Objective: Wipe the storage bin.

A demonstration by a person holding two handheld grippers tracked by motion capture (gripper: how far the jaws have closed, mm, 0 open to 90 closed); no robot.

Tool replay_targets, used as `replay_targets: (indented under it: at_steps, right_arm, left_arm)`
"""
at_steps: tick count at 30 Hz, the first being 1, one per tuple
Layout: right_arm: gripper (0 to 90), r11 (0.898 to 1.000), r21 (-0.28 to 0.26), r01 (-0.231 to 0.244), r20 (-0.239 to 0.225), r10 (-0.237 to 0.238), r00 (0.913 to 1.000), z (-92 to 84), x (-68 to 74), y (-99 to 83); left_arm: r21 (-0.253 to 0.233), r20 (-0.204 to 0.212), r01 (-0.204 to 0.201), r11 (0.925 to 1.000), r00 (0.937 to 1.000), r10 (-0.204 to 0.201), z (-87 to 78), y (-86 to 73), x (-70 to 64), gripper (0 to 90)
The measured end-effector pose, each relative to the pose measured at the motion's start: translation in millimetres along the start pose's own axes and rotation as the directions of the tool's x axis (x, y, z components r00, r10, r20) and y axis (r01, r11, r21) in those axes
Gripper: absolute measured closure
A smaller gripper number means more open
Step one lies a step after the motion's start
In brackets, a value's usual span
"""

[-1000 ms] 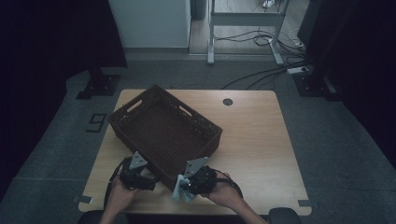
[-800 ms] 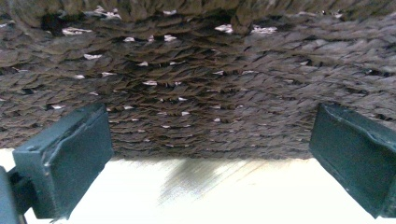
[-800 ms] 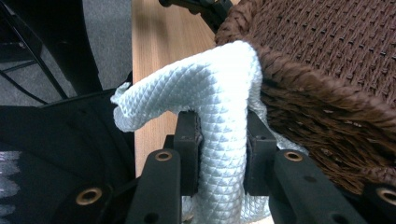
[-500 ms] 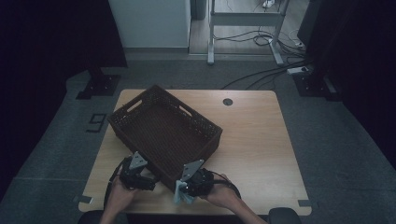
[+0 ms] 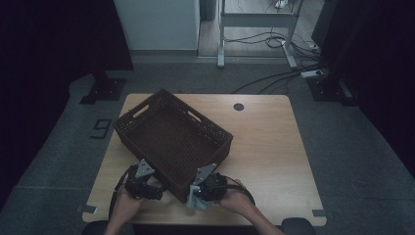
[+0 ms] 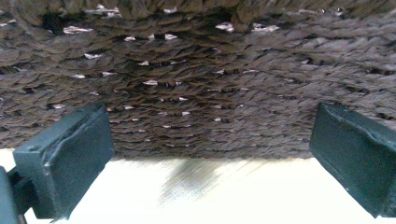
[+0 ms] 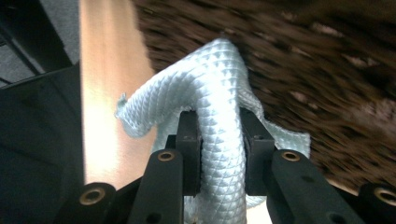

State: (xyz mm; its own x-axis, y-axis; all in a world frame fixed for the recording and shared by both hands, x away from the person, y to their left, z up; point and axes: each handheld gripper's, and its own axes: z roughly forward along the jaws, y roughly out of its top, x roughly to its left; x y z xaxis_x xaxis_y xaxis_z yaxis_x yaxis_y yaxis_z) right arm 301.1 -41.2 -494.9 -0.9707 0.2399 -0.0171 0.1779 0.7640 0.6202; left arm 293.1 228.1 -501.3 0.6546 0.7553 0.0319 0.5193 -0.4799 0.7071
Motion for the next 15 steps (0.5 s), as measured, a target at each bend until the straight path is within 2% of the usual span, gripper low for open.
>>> replay_targets:
  at_steps: [6, 15]
  right_arm:
    - [71.9, 1.0, 0.003, -0.023, 0.027, 0.023, 0.9994, -2.0, -10.7, -5.4]
    - [71.8, 0.999, 0.009, -0.051, 0.068, 0.051, 0.9964, -6.5, -25.8, -13.5]
  left_arm:
    - [0.007, -0.018, -0.018, 0.9998, 0.9997, 0.018, 1.0, -0.4, -0.8, 0.0]
    - [0.006, -0.015, -0.015, 0.9999, 0.9998, 0.015, 0.8, -0.5, -0.6, 0.0]
